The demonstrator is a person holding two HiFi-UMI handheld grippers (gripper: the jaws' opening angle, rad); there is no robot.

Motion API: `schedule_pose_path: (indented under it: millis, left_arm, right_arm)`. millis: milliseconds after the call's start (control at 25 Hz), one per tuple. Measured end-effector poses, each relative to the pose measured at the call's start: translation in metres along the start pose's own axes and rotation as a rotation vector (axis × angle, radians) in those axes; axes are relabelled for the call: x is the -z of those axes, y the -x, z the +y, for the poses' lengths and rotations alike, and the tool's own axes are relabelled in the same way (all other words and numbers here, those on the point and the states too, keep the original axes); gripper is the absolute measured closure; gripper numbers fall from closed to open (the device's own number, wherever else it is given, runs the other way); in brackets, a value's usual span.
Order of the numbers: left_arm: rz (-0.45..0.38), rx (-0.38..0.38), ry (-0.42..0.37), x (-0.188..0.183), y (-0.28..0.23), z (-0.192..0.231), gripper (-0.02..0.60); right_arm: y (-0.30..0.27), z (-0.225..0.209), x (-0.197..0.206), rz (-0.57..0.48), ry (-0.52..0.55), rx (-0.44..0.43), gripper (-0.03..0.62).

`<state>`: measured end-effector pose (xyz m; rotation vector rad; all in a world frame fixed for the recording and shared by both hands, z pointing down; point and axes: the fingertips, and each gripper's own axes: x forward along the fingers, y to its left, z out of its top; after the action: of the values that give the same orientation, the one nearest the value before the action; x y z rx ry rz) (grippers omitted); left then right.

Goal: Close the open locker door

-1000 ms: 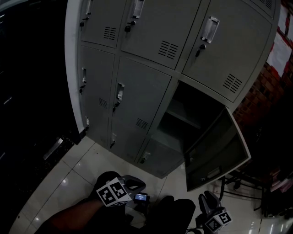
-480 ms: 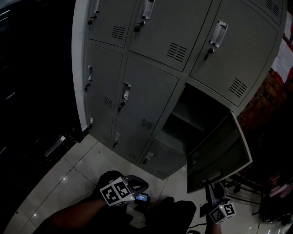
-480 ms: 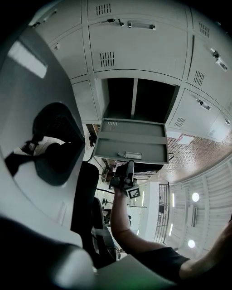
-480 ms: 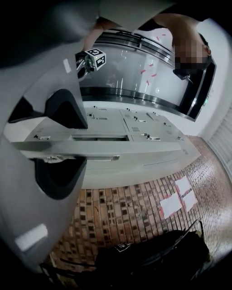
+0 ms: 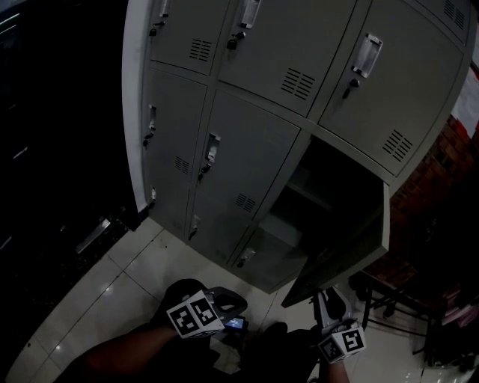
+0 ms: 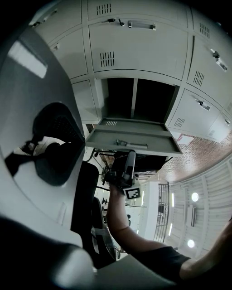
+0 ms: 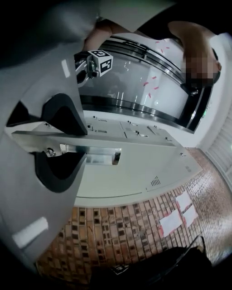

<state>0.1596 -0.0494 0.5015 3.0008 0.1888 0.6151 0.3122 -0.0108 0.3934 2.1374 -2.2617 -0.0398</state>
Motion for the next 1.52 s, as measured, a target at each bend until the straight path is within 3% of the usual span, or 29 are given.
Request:
schedule_pose_path:
  millis: [440, 640, 1520]
  left_arm:
    - [-0.001, 0.005, 0.002, -0.002, 0.000, -0.002, 0.569]
    - [0.000, 0.008, 0.004, -0.002, 0.000, -0.002, 0.569]
    - [-0.008, 0.016, 0.013, -0.005, 0.001, -0.003, 0.569]
  right_arm:
    - [-0.101, 0.033, -0.002, 0.020, 0.076, 0.016, 0.486]
    - [-0.135, 0.021, 0.005, 0.043, 0.052, 0.060, 0.499]
    - [-0.270, -0.028, 0.016, 0.123, 0.009, 0.107, 0.543]
